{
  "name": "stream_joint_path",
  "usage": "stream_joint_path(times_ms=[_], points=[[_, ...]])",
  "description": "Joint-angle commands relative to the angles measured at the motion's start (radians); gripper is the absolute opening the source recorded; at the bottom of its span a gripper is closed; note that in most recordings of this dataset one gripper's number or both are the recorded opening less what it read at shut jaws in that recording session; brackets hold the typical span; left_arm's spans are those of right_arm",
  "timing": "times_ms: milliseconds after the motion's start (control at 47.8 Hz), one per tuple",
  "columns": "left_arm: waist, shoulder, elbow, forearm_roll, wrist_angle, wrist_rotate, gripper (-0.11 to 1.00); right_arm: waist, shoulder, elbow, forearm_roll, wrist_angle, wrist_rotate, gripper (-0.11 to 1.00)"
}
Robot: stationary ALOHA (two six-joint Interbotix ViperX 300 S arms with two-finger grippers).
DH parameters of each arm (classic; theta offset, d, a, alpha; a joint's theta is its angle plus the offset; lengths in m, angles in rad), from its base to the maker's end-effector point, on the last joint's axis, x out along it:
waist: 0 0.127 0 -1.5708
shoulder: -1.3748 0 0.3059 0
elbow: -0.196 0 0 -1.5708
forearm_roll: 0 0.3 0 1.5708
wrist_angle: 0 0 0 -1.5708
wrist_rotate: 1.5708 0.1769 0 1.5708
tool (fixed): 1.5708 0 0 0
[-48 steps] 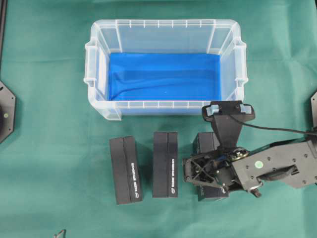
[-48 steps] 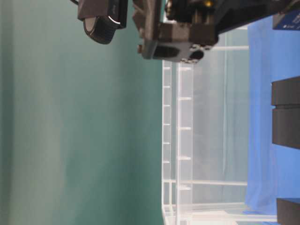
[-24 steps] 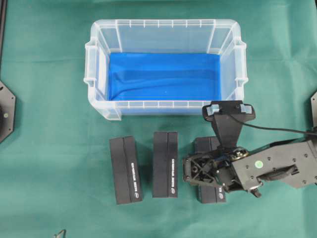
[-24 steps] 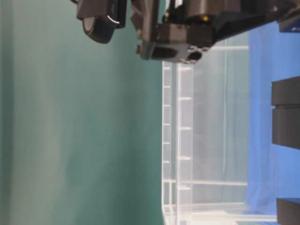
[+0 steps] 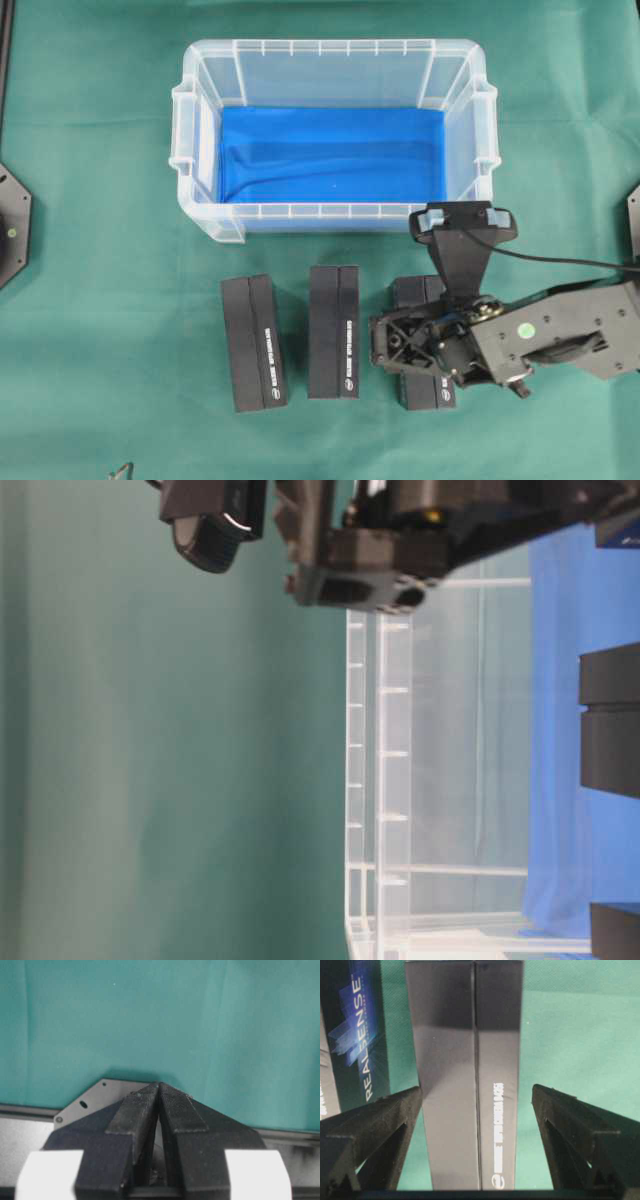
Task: Take the box out of the case with the right arm.
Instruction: 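Open the right gripper to release the box upright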
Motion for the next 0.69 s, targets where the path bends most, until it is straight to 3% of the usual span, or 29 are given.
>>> stream_joint_path(times_ms=[0,209,460,669], points=[[0.002,0.006,-0.009,0.003,-0.003,0.002,0.00,-0.003,-0.058,-0.041,-0.012,0.037,-0.002,0.86],[0.002,0.009,-0.011,0.003,-0.005,0.002,0.00,-0.003,-0.109,-0.124,-0.040,0.179,-0.018,0.86],[0.002,0.008,-0.011,0.002,-0.005,-0.005,0.00,-0.006,-0.129,-0.267,-0.046,0.382,-0.110,0.86],[0.002,0.009,-0.011,0.003,-0.005,-0.005,0.00,-0.018,-0.129,-0.293,-0.046,0.431,-0.141,0.85]])
